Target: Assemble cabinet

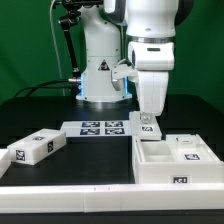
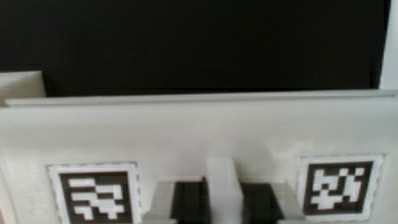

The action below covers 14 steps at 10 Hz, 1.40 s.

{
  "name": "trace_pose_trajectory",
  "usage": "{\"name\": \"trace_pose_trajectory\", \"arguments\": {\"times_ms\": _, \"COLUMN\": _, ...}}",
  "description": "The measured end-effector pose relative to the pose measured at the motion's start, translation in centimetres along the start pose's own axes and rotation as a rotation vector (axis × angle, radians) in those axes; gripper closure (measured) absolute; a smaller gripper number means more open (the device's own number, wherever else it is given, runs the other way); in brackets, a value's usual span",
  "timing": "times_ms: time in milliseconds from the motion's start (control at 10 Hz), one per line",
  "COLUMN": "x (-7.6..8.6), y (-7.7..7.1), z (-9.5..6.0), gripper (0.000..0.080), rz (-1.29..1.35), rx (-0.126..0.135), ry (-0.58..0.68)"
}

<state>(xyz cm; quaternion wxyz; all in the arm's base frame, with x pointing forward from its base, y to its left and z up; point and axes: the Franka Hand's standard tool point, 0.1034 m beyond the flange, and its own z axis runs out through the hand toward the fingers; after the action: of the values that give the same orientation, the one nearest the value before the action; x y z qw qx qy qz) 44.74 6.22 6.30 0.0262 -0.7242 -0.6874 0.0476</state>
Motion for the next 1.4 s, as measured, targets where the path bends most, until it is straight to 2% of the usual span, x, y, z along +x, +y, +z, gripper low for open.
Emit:
{"name": "trace_pose_trajectory", "arguments": {"times_ms": 400, "x": 0.2, "y": 1.0, "z": -0.3, "gripper": 0.0728, "rz": 0.002, "rx": -0.011, "ry": 0.005}}
{"name": "trace_pose_trajectory", "arguments": {"times_ms": 1400, "x": 0.3, "y": 1.2, "z": -0.1, "gripper": 0.0728, "rz": 0.0, "rx": -0.009, "ry": 0.007}}
